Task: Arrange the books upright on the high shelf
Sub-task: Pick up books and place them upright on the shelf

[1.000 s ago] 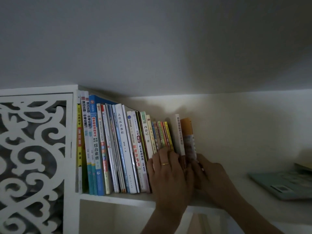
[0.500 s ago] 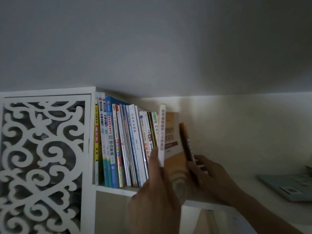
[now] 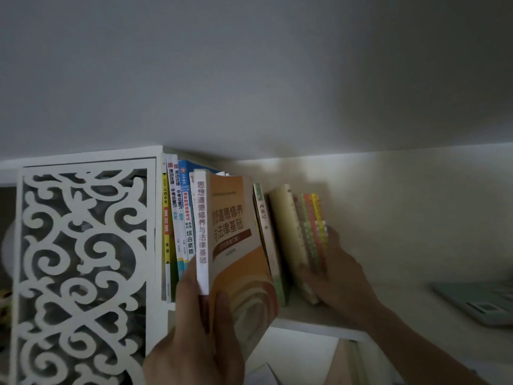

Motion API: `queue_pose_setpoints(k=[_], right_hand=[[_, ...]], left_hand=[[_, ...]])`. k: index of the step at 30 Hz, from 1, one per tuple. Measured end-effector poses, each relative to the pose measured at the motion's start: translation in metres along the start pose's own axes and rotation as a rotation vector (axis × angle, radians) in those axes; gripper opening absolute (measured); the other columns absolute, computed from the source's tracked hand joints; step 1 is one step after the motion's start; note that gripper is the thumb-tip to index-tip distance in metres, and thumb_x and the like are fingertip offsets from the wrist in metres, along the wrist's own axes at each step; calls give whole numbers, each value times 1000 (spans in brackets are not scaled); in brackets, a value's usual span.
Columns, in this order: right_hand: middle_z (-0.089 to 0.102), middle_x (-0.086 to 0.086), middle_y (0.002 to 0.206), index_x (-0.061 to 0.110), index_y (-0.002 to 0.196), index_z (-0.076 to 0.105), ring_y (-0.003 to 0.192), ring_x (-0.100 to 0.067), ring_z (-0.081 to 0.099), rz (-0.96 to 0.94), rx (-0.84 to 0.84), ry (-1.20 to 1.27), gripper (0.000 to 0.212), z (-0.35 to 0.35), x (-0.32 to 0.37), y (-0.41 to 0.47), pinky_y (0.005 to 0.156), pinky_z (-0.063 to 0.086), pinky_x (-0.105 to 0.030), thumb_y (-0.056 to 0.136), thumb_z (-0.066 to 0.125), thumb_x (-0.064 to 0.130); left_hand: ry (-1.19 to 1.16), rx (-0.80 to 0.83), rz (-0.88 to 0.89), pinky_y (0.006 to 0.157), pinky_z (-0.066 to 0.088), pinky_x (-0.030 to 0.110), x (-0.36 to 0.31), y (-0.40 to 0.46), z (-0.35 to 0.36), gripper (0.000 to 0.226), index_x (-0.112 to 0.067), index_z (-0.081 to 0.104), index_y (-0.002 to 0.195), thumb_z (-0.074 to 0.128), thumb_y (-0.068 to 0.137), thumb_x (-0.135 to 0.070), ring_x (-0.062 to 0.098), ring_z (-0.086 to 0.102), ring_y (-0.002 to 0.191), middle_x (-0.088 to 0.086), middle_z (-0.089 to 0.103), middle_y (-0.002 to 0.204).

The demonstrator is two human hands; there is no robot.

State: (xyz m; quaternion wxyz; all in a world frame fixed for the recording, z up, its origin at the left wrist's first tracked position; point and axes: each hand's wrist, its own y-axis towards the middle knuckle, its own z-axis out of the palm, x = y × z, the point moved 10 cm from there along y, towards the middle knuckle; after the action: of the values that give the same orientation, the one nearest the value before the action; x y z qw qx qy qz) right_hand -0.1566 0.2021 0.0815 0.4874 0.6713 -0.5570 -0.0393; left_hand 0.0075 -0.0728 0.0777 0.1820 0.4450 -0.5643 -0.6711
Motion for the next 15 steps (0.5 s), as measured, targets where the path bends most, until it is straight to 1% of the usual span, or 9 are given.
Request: queue_pose_setpoints(k=[1,3,4,5,7,9,11,14,15], right_hand=[[63,-1,125,34,150,6,100,-31,68,44,-86,-12,104,-6,-5,-2,88,56,-45,73,70,63],[62,-7,120,25,143,12,95,-36,67,120,-192,-17,100,-13,-15,-6,83,56,-46,74,75,59],[62,-9,116,20,137,17,91,-37,66,140,-206,-26,92,-14,-18,-7,80,57,-46,76,77,56],[63,-9,110,18,128,22,87,-36,66,160,-218,-37,84,-18,-22,-8,77,57,-46,77,78,53],[64,-10,101,19,114,25,79,-36,64,211,-284,-58,72,-30,-29,-12,73,56,-46,77,78,51],[64,-13,97,15,113,27,79,-40,65,265,-376,-83,72,-43,-34,-19,73,56,-48,76,78,50],[65,-15,95,12,115,29,79,-41,66,286,-438,-96,74,-51,-35,-26,72,56,-50,74,78,49],[64,-10,95,14,118,28,77,-38,66,236,-409,-133,76,-50,-28,-26,70,55,-43,74,76,54],[64,-8,97,16,119,27,78,-37,66,224,-376,-142,78,-46,-26,-24,69,53,-40,75,75,57]], left_hand=[[-31,66,72,59,36,-7,-13,-6,8,52,-15,54,139,47,95,-43,-17,35,50,-31,45,69],[-101,162,35,42,33,-1,-25,-9,38,53,-19,47,142,40,99,-49,-16,31,43,-27,48,62],[-79,116,43,39,29,0,-28,-5,40,50,-24,43,144,39,100,-48,-12,33,39,-22,53,60],[-84,132,22,40,27,0,-31,0,48,45,-27,40,144,40,103,-45,-9,36,38,-19,56,60],[-102,140,36,36,26,2,-43,7,68,40,-27,39,145,39,107,-41,-12,38,39,-24,53,63],[-22,146,53,40,39,5,-57,14,94,47,-24,34,149,42,105,-40,-8,47,42,-21,58,68],[47,153,55,42,52,22,-55,17,125,58,-24,22,154,45,103,-39,3,58,45,-8,66,70],[173,296,7,54,55,22,-40,6,169,67,-25,3,158,41,106,-42,8,68,61,-3,71,86],[207,326,15,57,56,23,-37,0,179,69,-23,1,157,43,106,-42,9,69,65,-3,72,90]])
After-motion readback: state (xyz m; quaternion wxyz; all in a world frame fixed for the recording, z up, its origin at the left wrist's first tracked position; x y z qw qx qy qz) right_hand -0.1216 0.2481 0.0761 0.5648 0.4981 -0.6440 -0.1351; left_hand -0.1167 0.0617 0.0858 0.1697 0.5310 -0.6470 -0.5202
